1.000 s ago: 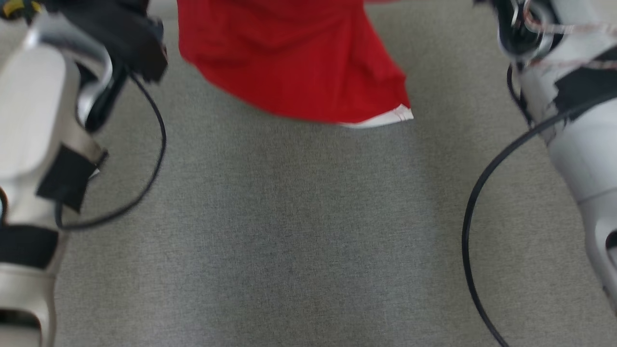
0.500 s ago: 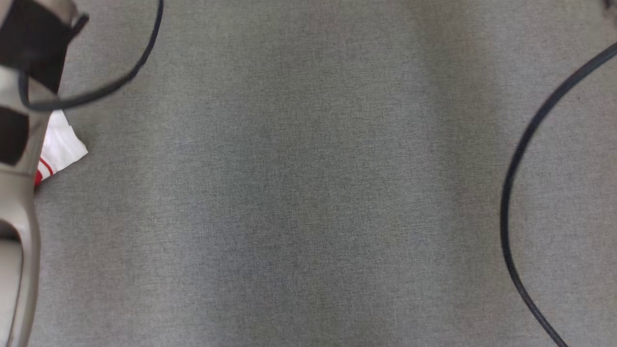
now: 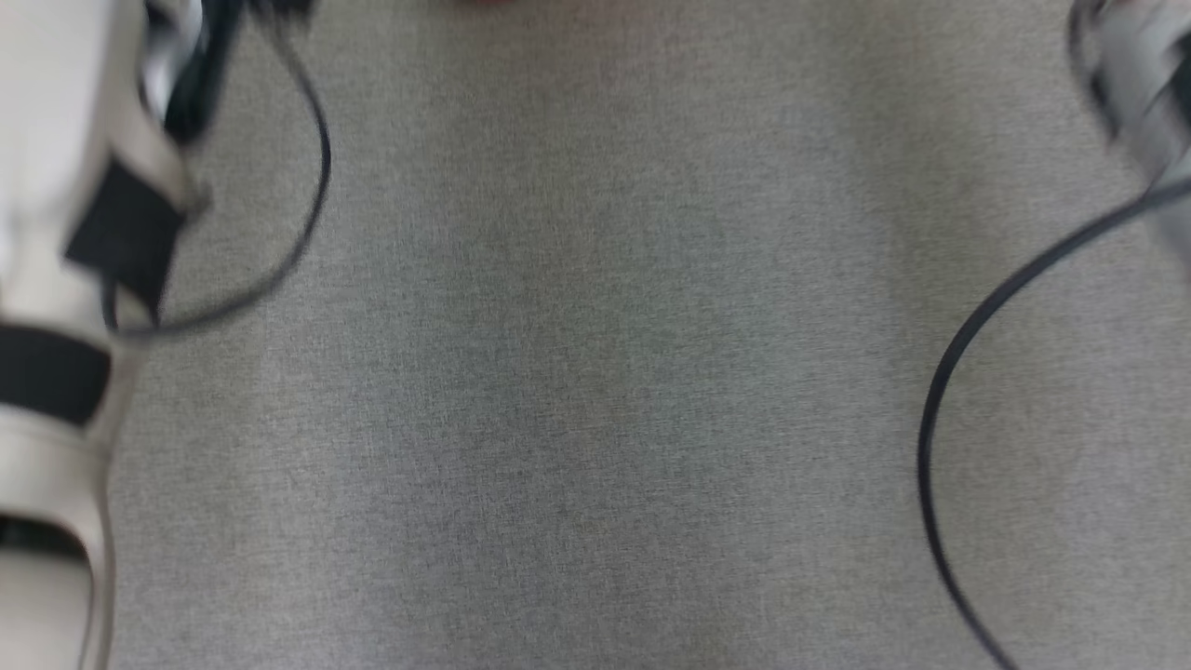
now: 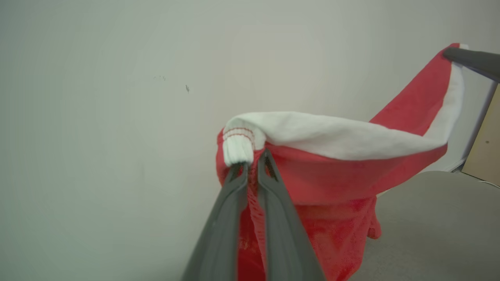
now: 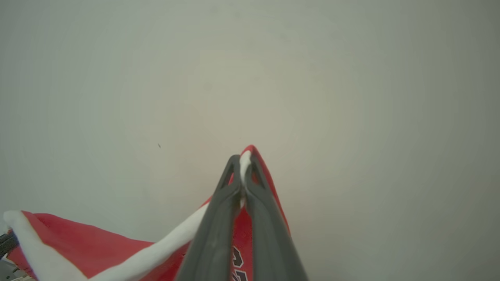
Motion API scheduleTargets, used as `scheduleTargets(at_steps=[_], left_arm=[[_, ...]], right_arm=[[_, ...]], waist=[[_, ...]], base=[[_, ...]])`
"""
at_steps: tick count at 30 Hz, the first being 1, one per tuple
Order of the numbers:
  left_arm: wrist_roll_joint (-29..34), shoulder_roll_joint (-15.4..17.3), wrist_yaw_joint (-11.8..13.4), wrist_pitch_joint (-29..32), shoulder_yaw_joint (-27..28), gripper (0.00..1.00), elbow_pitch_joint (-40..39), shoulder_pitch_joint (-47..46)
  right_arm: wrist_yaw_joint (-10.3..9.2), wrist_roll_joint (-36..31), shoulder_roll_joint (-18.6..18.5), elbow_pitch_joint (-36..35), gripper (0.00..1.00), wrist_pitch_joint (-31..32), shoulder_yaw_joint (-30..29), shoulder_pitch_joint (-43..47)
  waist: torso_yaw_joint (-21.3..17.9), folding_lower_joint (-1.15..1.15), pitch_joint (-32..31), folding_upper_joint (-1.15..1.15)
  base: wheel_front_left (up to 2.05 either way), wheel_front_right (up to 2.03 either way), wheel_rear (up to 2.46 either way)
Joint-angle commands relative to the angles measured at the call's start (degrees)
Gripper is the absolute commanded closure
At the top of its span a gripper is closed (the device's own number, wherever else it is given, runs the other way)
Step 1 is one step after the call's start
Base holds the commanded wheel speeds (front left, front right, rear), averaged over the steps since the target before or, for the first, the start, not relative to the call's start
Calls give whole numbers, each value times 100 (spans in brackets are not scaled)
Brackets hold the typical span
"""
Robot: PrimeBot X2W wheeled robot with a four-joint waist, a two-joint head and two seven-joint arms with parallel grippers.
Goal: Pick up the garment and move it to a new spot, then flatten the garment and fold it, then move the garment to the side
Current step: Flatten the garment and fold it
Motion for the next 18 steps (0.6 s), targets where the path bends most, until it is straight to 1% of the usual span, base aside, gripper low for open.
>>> scheduleTargets(at_steps=[1, 4, 7, 9, 14, 18], left_arm=[[-75, 110, 8, -39, 5, 100, -179, 337], [-218, 251, 27, -56, 97, 100, -578, 1205], [-310, 380, 129, -63, 223, 100, -1152, 2113], [-352, 446, 216, -63, 269, 100, -1563, 2699], [-422, 548, 529, -65, 327, 100, -2540, 4114], [-496, 485, 744, -65, 408, 100, -3149, 5141]], right_arm=[[3, 90, -107, -212, 100, -50, 93, 322], [3, 306, -237, -651, 100, -49, 143, 1148], [3, 403, -390, -1185, 100, -52, 59, 2035], [3, 408, -509, -1514, 100, -54, -69, 2630], [3, 449, -599, -2263, 100, -55, -391, 4140], [3, 380, -616, -2680, 100, -55, -616, 5227]], waist=[[-76, -2, -221, -1], [-119, -2, -497, -1], [-142, -2, -759, -1], [-144, -2, -923, -1], [-169, -2, -1282, -1], [-191, -2, -1543, -1]], base=[[0, 0, 0], [0, 0, 0], [0, 0, 0], [0, 0, 0], [0, 0, 0], [0, 0, 0]])
